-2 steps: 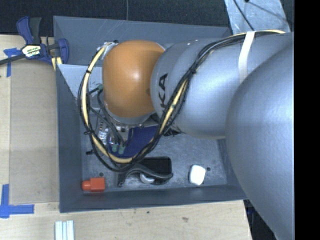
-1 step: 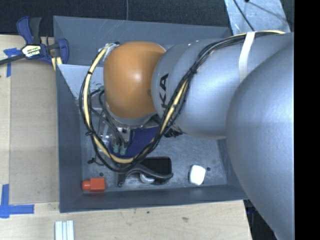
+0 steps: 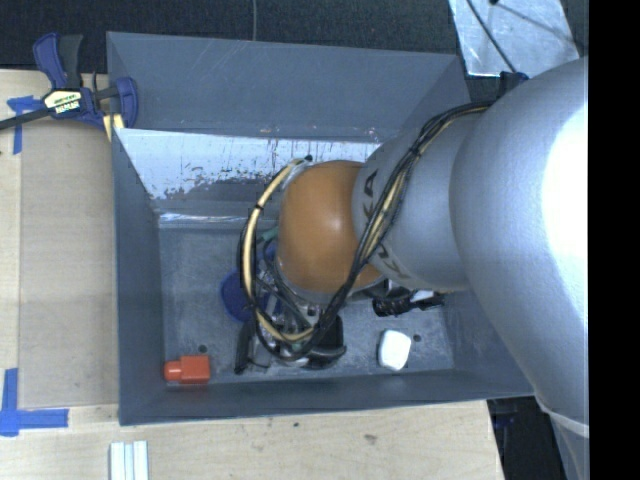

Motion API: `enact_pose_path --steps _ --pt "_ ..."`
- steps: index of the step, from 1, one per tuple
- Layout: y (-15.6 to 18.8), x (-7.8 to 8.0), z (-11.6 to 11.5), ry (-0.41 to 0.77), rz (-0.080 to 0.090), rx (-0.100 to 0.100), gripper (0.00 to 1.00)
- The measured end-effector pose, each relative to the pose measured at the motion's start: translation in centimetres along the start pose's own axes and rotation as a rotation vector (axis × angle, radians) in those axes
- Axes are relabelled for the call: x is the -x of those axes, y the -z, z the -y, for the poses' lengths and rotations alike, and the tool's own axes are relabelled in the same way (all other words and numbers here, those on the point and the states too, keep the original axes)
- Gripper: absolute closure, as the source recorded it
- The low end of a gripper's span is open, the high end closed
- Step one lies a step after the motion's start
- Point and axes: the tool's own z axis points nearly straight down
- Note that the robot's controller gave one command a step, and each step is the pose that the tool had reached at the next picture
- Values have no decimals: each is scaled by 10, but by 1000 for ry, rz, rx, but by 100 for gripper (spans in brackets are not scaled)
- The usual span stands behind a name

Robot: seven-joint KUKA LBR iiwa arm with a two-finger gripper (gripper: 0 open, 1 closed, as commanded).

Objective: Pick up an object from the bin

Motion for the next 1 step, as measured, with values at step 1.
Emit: enact_pose_path --steps 1 --pt "5 2 -5 3 8 6 100"
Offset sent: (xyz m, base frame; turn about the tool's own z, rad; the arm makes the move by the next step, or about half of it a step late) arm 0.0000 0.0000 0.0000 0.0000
